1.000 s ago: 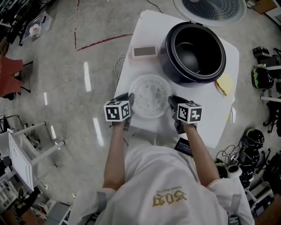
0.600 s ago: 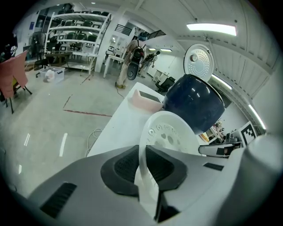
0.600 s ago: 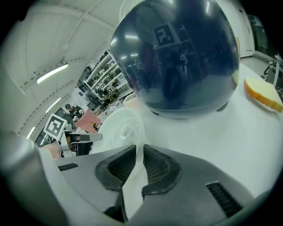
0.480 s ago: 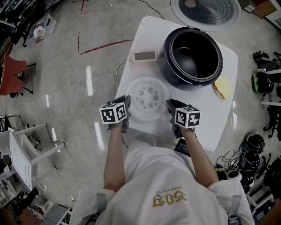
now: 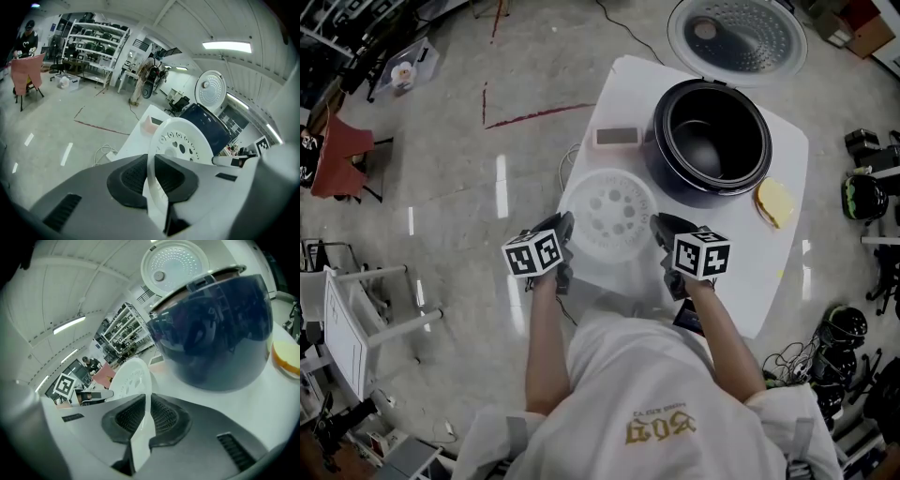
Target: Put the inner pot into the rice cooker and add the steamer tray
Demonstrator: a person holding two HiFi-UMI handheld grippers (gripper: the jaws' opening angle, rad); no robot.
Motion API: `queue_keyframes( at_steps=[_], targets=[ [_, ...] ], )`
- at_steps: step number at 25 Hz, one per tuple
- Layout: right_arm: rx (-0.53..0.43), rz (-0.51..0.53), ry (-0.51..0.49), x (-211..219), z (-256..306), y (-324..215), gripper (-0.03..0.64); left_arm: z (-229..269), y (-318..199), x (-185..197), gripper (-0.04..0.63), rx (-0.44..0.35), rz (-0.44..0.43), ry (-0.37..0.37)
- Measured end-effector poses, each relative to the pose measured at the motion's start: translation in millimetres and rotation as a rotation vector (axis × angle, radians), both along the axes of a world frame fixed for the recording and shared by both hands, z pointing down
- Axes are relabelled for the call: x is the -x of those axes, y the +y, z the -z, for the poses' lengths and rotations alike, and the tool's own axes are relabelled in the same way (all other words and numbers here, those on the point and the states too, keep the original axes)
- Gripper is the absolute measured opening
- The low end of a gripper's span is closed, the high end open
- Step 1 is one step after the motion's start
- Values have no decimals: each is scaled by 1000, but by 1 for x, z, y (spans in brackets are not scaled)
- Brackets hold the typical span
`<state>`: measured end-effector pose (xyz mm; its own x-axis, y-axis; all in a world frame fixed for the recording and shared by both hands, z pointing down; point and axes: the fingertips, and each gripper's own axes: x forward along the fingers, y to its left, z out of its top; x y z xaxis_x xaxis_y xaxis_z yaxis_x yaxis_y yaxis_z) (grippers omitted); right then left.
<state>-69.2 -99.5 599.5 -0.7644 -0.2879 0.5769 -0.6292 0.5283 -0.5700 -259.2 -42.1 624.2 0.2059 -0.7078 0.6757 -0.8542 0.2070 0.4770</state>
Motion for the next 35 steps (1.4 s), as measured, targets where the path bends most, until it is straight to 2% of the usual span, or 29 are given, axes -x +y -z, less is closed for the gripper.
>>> queue_keyframes(
  at_steps=[4, 7, 9, 16, 25, 35],
  targets=[
    [-27, 12, -38, 10, 22, -5, 44, 20, 1, 9, 60, -34, 40, 10],
    [-58, 12, -71, 8, 41, -12, 43, 41, -5, 7, 58, -93, 60, 45],
    [-82, 6, -94, 8, 55, -19, 43, 58, -11, 7, 58, -129, 53, 41],
    [-169, -29, -139, 8, 102, -40, 41, 105, -38, 9, 57, -218, 18, 17],
    [-241, -108, -173, 4, 140, -48, 41, 142, -62, 9, 57, -296, -55, 17],
    [-252, -229, -210, -28, 166, -62, 38, 167, -102, -17, 57, -340, -170, 23]
  ],
)
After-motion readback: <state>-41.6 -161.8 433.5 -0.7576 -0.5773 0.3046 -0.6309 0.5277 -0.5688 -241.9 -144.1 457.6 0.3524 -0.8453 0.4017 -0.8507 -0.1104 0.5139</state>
